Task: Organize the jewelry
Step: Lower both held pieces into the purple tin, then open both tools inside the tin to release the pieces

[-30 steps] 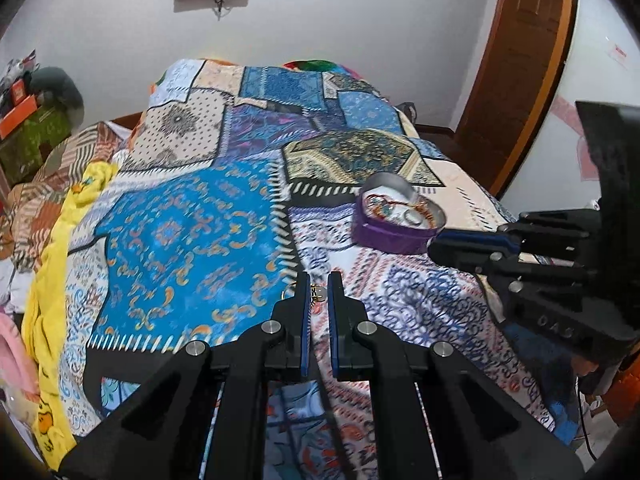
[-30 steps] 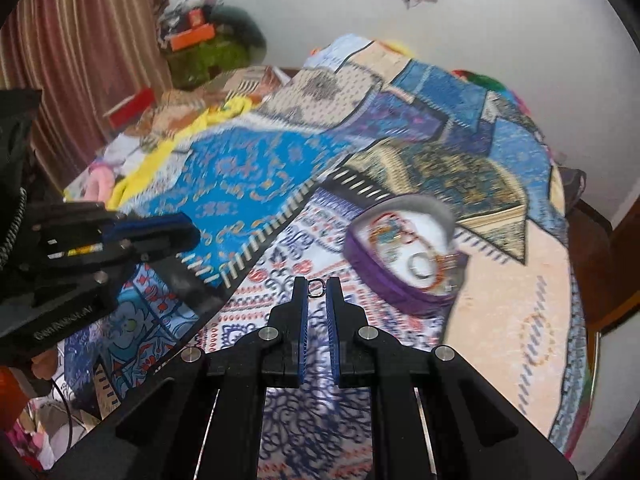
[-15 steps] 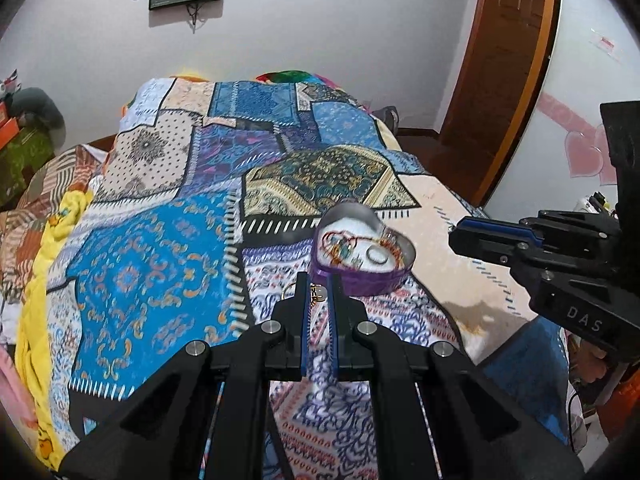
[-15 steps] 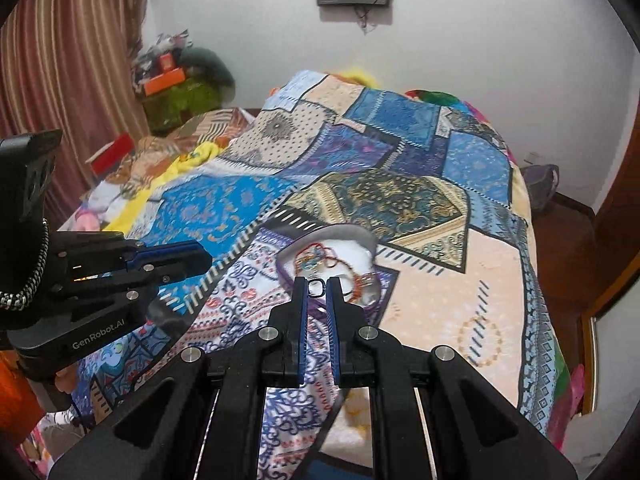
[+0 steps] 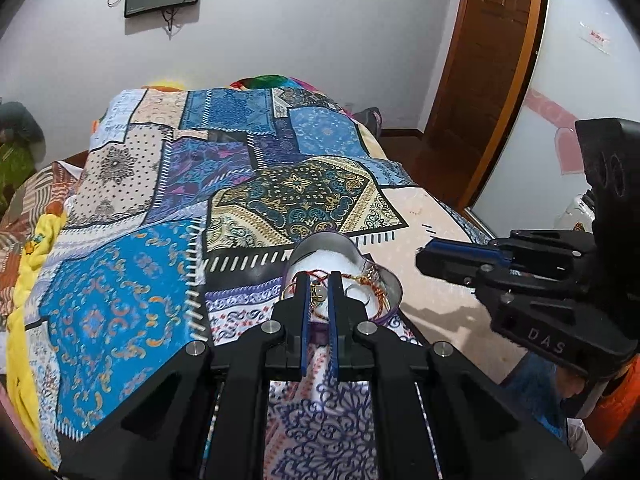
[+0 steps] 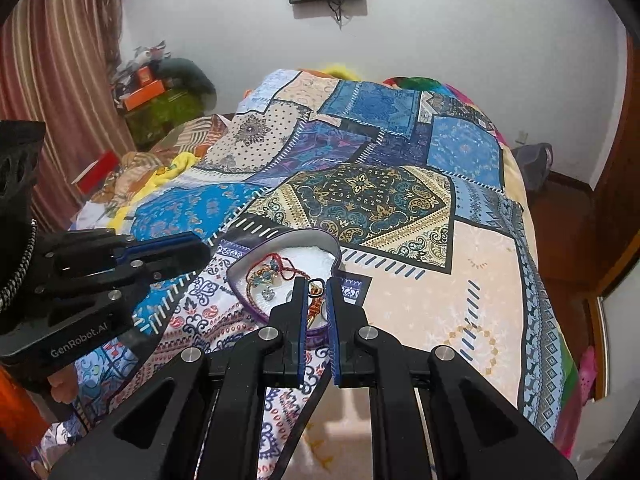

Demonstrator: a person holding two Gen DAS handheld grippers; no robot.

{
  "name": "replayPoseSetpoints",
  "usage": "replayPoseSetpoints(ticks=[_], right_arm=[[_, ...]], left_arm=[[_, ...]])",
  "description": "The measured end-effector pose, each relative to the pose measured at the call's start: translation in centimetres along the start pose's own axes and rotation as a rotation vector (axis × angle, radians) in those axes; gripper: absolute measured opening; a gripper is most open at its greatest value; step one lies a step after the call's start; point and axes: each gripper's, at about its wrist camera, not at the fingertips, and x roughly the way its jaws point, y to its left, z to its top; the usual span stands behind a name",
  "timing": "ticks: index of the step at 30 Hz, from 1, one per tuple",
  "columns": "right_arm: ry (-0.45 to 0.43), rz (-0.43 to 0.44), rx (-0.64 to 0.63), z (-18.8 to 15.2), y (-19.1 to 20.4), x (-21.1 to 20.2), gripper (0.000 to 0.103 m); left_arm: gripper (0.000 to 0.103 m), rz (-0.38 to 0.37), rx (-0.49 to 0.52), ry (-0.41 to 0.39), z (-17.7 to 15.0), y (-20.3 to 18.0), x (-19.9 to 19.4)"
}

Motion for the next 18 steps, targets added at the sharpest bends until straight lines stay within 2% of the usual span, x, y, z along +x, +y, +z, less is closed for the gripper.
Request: replayPoseSetpoints(ticks=[10,18], right_arm=[[0.035,0.025,-0.028,1.0,-0.1,2.1,0.008],[0.071,0.055,-0.036,1.8,0.1,3.9,0.008]], left_arm=[[0.006,-0.047,-0.026,0.047,0.6,0.8,2.8],[0.006,-0.039,-0.020,0.056,0.4,0.8,3.5]])
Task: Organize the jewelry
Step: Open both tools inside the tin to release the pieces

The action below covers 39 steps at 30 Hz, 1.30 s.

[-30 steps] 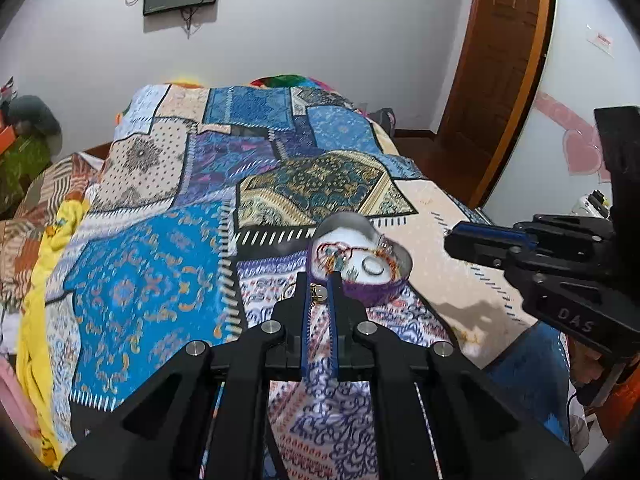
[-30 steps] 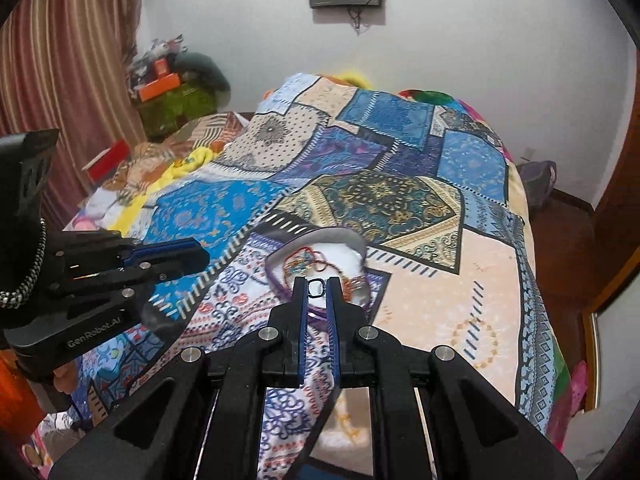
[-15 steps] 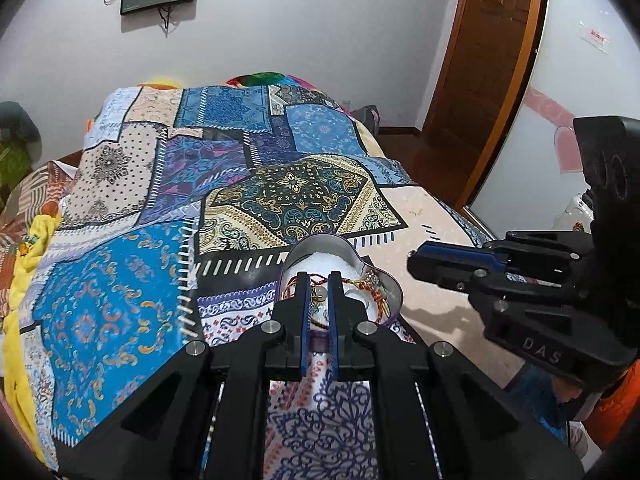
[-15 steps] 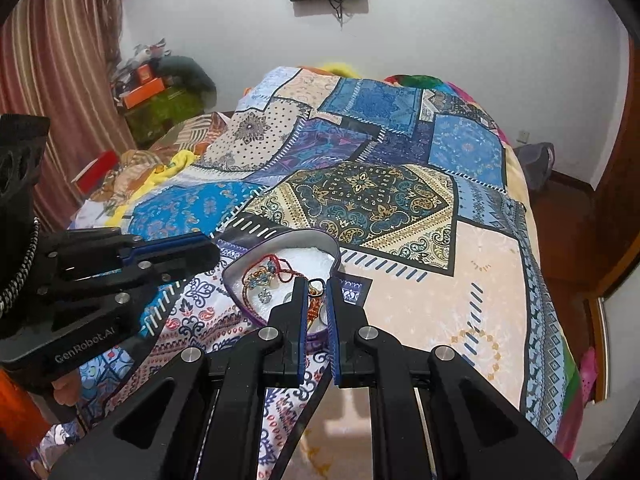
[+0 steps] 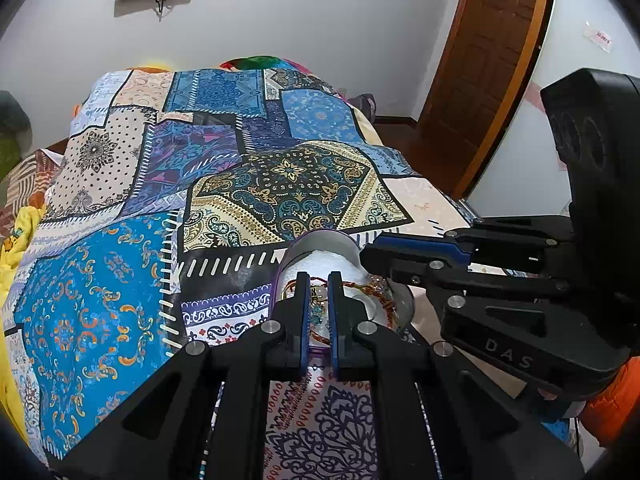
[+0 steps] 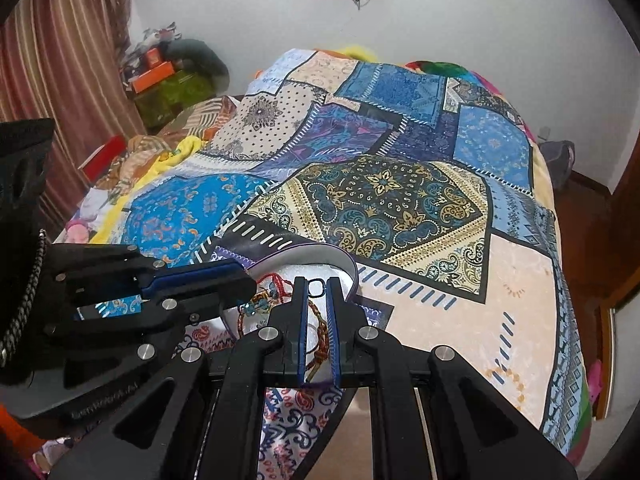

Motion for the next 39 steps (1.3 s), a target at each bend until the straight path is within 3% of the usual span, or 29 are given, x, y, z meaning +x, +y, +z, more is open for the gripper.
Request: replayPoseSetpoints(ticks=[17,21,24,26,32,39], right_arm=[[0.009,-0.003,-0.045,0.1,0.6,0.6,0.008],[0.014,-0.016,-0.048,0.1,0.6,0.4,0.014],[0.009,-0.024,-0.050,0.2,0.8,-0.2,0.014],[-0.001,-0.033,-0.054,0.2,1.0,-0.8,0.014],[-0.050,-0.054,-0.054,0.4,1.8,-3.6,0.014],[-0.191,-0.099,-0.041,0.7,3.7,-10.6,0.014]], left_arm=[[0.006,0.031,-0.005,-0.035,-0.3,1.1,-1.6],[0.007,0.050,-0.012,-0.045,-0.2,1.4,-2.5],[0.012,0.062,-0.015,-0.060,-0.3,1.3,-3.5],[0.018,0.071,-0.014,-0.075,-0.3,1.1,-4.5],[0.018,0.089,-0.012,-0.131,0.1,0.3,-8.0],[0.018,0.122,-0.030,-0.259,0.7,-1.4,-14.5]])
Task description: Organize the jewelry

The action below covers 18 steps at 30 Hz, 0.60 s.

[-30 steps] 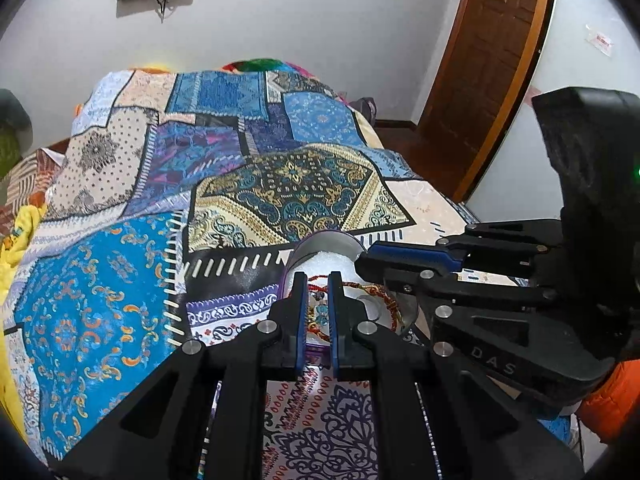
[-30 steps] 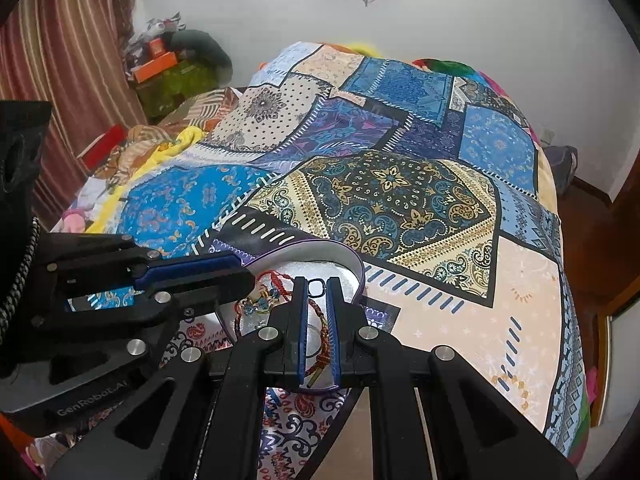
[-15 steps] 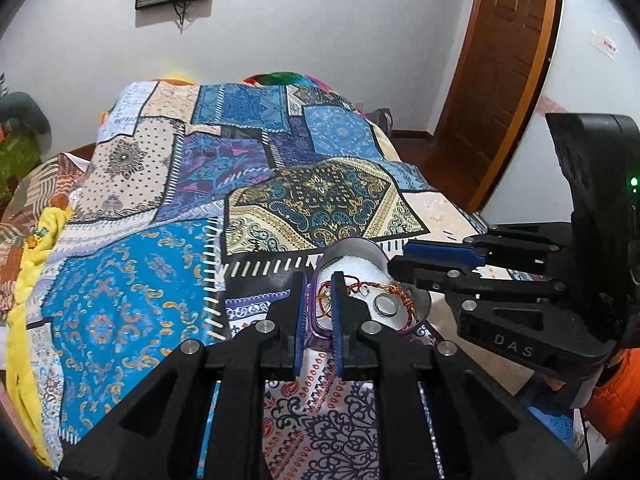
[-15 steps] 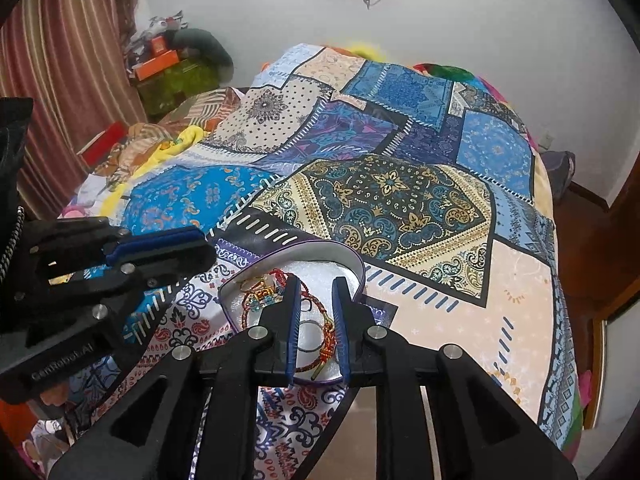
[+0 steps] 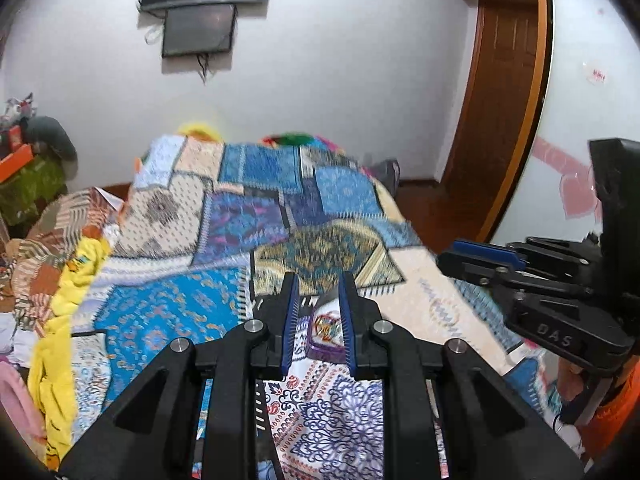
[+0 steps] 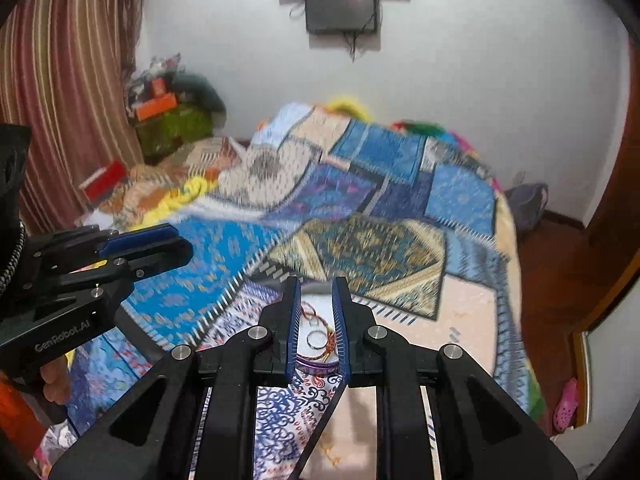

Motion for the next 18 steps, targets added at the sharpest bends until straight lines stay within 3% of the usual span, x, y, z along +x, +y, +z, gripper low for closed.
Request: replayPoseSetpoints(ticks=[10,16,17,18], right_arm=[[-0.320,-0.126,-0.012,0.4,4.0,-13.2,0.014],[-0.448,-0.171,0.012,-0.6,5.6,-18.0,0.017],[-0.459,-0.173,0.018,-0.8,5.8,-18.5,0.020],[-0.466,-0.177,0.023,-1.0,5.9,-18.8,0.033]], left_arm=[[0.020,0.030,0.012,-0.265,1.3,-3.4,-11.8],[0.044,0.069,0.014,-0.385,0.3,-5.0,-16.4],[0.051,0.076,0.011,-0.393,0.2,-5.1,-16.8],[0.053,0.087,0.007,-0.405,-0.1,-5.2,-17.3]])
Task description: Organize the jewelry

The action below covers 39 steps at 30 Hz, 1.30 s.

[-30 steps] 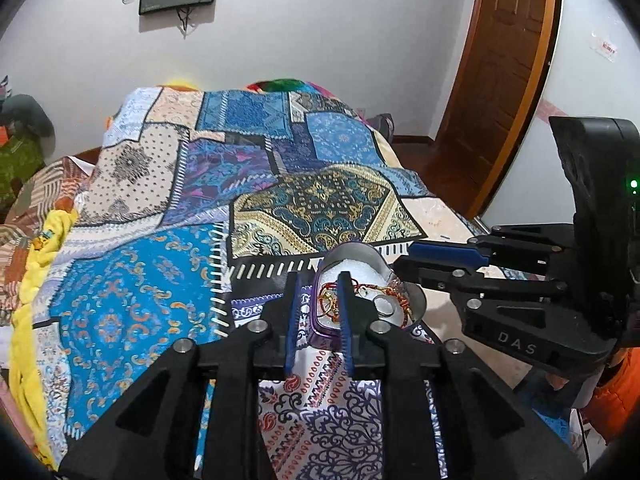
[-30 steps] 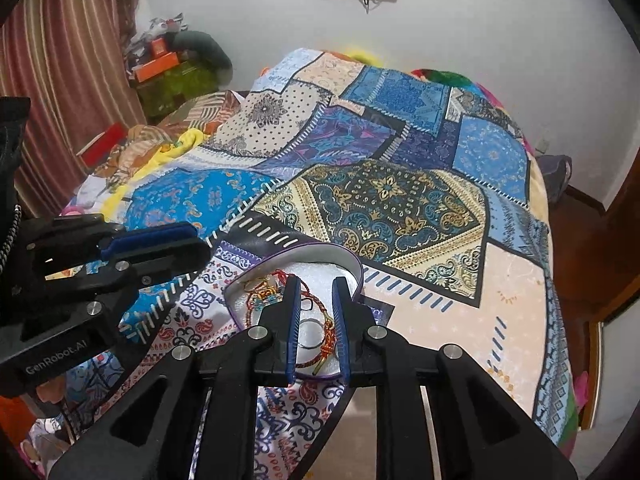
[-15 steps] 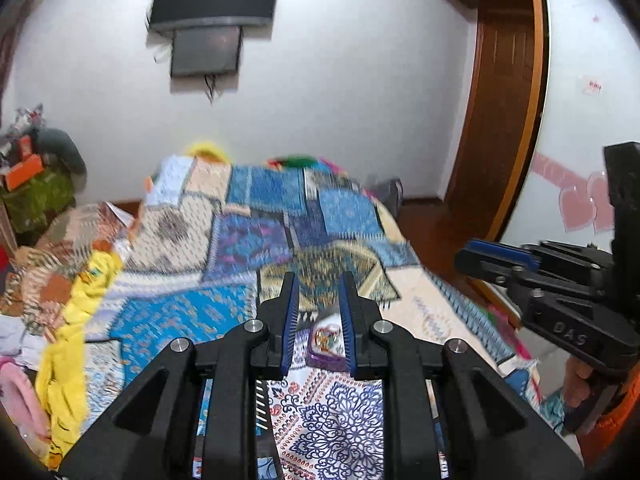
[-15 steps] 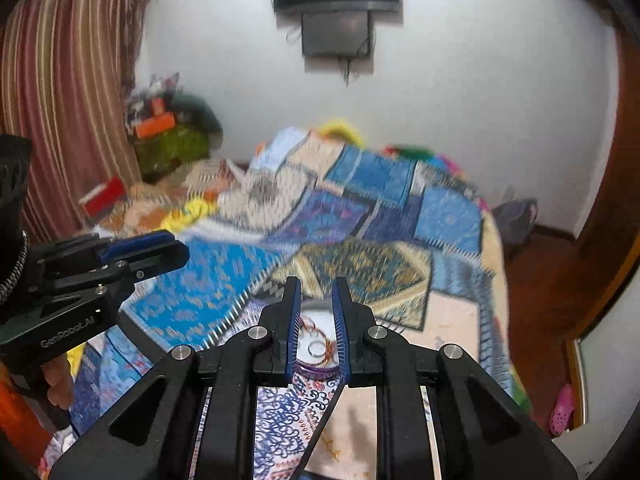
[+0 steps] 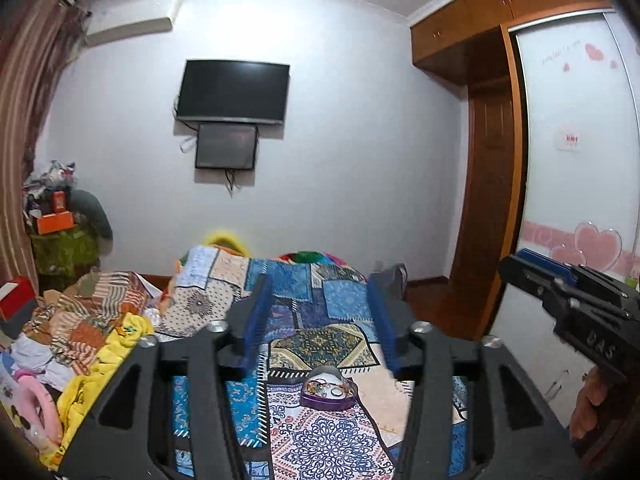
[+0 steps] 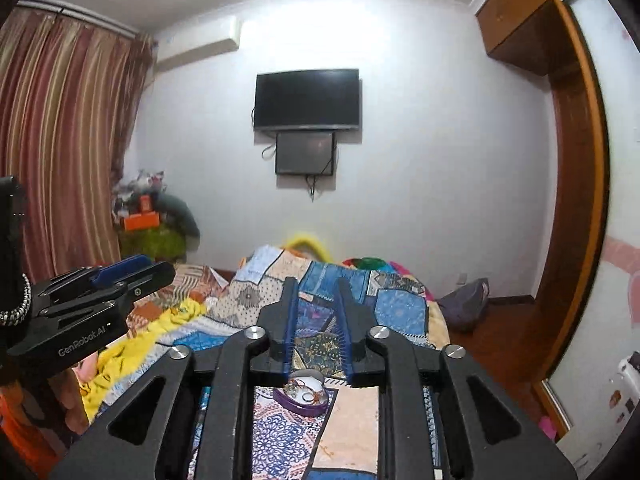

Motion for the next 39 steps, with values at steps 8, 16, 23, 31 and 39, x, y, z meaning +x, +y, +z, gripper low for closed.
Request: replayPoseSetpoints(ticks=[8,16,23,31,39], right_arm=[[-0.078,-0.086,0.015,-0.4,0.5,-0.7,0.087],[-0.084,-0.133,0.021,-0.8,0.6,-1.8,0.102],[-0.071,-0.120,0.019,-1.3,0.7,-2.4,0.102],[-0.060,-0.115,0.021,-1.3,0.6,-2.8,0.102],[-0.045,-0.113,0.024,-1.3,0.5,-2.8,0.102]], left_arm=[[0.102,0.105,0.012,-0.057,-0.6,0.0,-2.2],[0.102,0.103,0.022,-0.048,-1.1,-0.4,-2.5],[0.102,0.111,0.035,-0.042,-1.4,-0.7,-2.5],[0.102,0.105,0.031,-0.031,-1.7,-0.6,-2.3],[0.102,0.095,0.028,-0.013,-2.0,-0.4,-1.8]])
